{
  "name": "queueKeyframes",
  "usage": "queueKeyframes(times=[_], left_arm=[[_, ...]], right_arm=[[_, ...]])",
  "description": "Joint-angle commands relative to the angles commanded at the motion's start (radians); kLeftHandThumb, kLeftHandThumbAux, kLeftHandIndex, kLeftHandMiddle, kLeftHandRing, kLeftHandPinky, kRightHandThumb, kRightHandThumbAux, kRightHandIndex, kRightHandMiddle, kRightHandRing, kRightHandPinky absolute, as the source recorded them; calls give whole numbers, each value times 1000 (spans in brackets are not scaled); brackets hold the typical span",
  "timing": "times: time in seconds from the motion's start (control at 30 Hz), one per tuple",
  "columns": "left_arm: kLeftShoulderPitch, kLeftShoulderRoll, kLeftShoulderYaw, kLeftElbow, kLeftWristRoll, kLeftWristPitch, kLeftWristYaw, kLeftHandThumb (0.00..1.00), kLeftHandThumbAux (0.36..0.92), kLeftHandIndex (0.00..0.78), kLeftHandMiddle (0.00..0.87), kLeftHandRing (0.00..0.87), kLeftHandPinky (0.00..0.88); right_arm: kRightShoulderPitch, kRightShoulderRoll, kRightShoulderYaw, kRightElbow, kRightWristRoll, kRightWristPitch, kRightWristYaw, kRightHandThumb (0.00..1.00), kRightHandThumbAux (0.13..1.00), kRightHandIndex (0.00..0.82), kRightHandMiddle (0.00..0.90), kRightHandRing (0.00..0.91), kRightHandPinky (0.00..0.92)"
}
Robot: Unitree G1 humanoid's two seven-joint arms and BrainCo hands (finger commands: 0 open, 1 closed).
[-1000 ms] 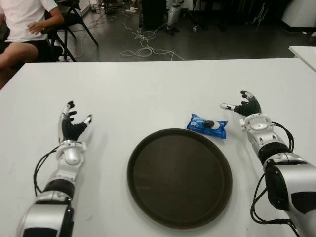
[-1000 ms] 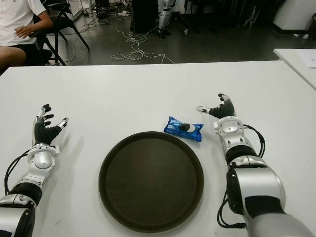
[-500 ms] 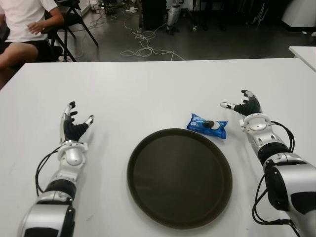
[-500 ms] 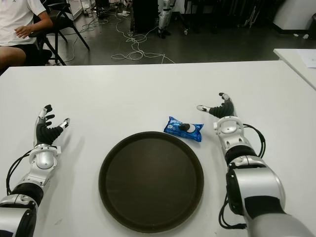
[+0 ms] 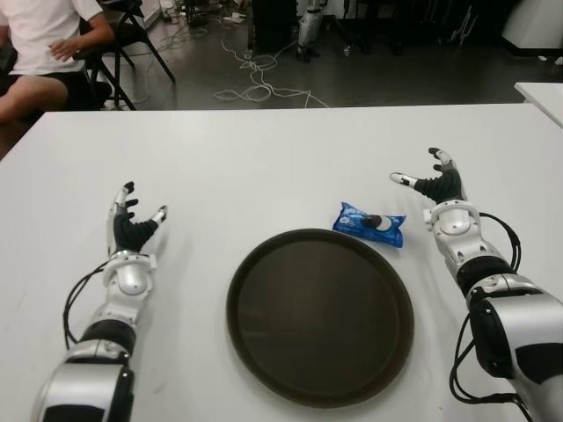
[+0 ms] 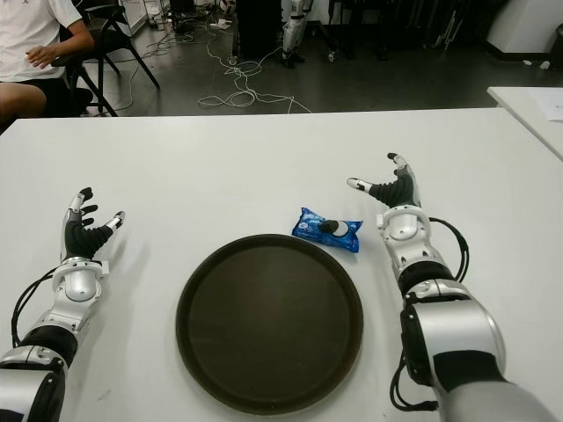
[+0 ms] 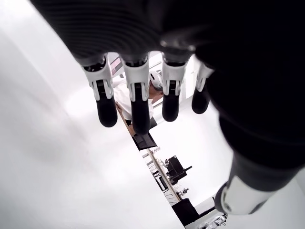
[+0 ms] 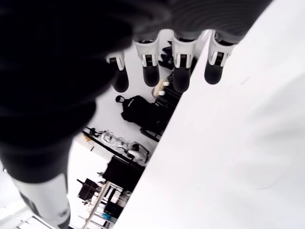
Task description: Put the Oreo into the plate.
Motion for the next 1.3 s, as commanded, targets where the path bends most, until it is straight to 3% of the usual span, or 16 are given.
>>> queueKeyframes(times=[0.67,1.0,1.3], left_arm=[[-7,-4,-3,2,5,14,17,186,737,82,131,148,162],[-4,-6,1,-3,0,13,21,220,731,76,138,167,212],[-3,0,1,-5,2,20,22,223,735,79,134,147,161]], right_arm=[[4,3,-14,-1,18,-51,66,0,759,182,112,79,45],[4,5,-13,-6,21,-54,109,0,769,172,115,79,45],[6,-17,27,-14,-7,-85,264,0,748,172,96,57,24]])
